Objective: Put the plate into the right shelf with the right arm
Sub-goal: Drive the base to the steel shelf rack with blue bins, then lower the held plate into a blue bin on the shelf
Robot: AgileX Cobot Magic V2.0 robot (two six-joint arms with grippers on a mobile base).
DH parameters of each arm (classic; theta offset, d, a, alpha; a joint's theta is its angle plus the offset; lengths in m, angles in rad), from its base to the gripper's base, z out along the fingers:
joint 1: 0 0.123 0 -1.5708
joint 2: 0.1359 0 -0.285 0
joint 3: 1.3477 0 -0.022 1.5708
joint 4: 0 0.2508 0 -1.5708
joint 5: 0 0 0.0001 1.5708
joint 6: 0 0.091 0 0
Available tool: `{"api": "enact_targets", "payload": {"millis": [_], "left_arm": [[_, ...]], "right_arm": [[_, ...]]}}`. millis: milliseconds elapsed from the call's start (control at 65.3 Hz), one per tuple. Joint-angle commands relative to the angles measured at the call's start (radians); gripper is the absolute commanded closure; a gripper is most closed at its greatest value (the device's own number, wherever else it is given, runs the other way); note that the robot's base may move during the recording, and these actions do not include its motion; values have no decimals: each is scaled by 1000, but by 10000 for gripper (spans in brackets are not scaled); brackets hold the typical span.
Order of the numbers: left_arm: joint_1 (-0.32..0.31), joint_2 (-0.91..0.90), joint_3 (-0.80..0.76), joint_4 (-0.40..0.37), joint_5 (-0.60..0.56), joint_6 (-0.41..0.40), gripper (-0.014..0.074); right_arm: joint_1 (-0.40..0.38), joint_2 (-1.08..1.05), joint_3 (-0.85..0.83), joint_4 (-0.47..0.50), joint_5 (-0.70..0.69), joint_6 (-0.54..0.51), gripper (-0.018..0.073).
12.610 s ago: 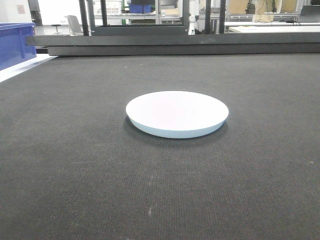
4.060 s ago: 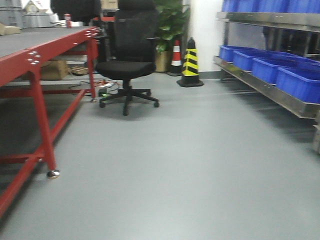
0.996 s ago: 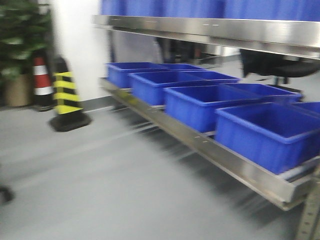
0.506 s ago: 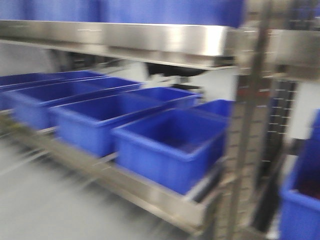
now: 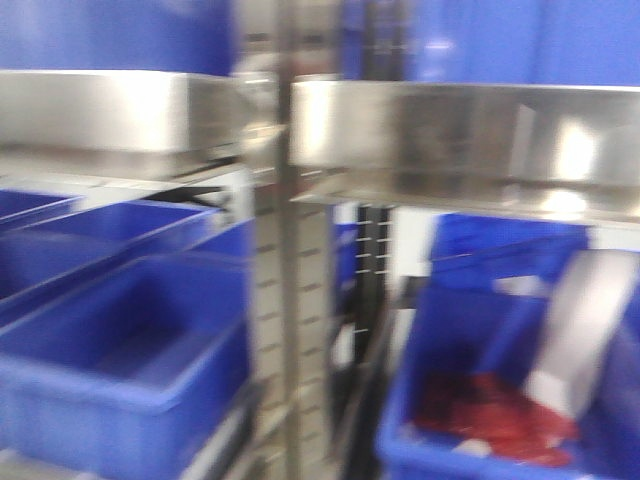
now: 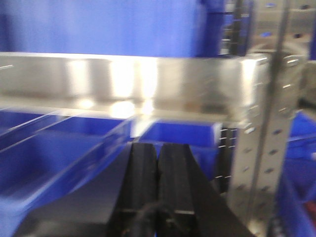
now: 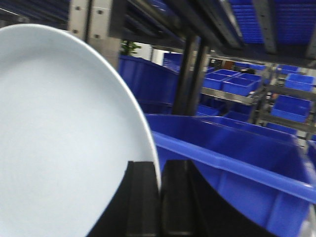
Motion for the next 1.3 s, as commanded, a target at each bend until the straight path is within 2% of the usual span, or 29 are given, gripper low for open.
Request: {"api": "enact_targets", "payload": {"millis": [0,1287], "left_arm": [[-1,-11,8,-2,-87,-2,643],[-1,-11,8,-2,-87,-2,643]], "right_arm": [[-5,16,-27,-15,-91,-6,505],[-5,16,-27,-15,-91,-6,505]]}}
